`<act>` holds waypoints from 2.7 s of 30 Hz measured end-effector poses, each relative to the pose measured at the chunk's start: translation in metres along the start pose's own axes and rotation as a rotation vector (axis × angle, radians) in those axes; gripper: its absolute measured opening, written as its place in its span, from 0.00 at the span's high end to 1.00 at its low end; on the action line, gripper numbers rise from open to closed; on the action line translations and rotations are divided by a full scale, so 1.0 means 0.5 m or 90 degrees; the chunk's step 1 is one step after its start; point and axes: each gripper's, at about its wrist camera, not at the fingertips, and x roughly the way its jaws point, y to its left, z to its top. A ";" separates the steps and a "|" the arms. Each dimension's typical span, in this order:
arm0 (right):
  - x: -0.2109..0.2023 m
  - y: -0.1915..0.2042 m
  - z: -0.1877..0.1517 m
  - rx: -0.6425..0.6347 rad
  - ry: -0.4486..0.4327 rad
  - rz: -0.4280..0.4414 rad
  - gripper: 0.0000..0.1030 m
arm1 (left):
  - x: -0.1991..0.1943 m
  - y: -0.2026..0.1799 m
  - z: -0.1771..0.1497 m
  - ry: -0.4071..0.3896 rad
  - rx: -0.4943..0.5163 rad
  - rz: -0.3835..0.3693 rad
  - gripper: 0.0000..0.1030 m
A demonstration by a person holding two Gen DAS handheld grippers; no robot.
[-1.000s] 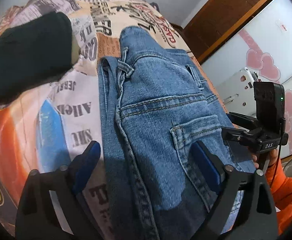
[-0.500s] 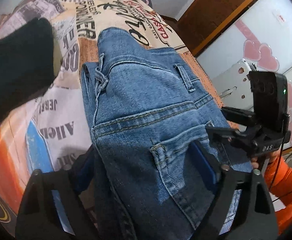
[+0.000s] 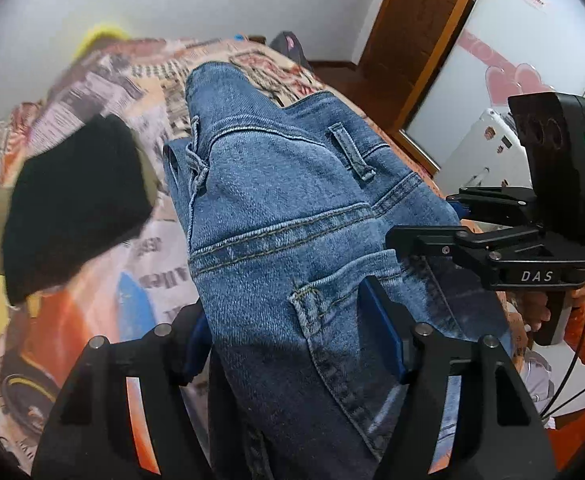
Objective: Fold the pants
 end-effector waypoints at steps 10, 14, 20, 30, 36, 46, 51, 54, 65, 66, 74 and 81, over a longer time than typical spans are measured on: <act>0.000 0.100 0.067 -0.057 -0.053 0.031 0.64 | -0.131 0.070 0.002 -0.091 -0.041 0.072 0.37; 0.013 0.138 0.109 -0.085 -0.073 0.045 0.64 | -0.171 0.108 0.010 -0.126 -0.048 0.099 0.38; 0.035 0.181 0.177 -0.123 -0.103 0.054 0.65 | -0.208 0.173 0.044 -0.174 -0.059 0.125 0.38; 0.091 0.240 0.288 -0.173 -0.145 0.054 0.65 | -0.222 0.319 0.112 -0.217 -0.081 0.141 0.38; 0.155 0.245 0.346 -0.170 -0.153 0.062 0.65 | -0.190 0.392 0.144 -0.224 -0.088 0.149 0.38; 0.315 0.216 0.422 -0.160 -0.120 0.053 0.65 | -0.033 0.555 0.182 -0.188 -0.150 0.139 0.38; 0.398 0.182 0.443 -0.163 -0.085 0.031 0.65 | 0.063 0.615 0.181 -0.137 -0.180 0.140 0.38; 0.442 0.155 0.445 -0.150 -0.047 0.016 0.65 | 0.106 0.648 0.170 -0.100 -0.210 0.155 0.38; 0.371 0.118 0.381 -0.125 -0.045 -0.031 0.50 | 0.021 0.576 0.134 -0.100 -0.177 0.257 0.35; 0.345 0.125 0.378 -0.130 -0.057 -0.029 0.50 | 0.011 0.571 0.132 -0.106 -0.173 0.263 0.35; 0.110 0.221 0.346 -0.190 -0.188 -0.035 0.50 | -0.192 0.378 0.092 -0.221 -0.150 0.290 0.35; -0.114 0.305 0.281 -0.205 -0.299 0.001 0.49 | -0.410 0.193 0.052 -0.348 -0.124 0.314 0.35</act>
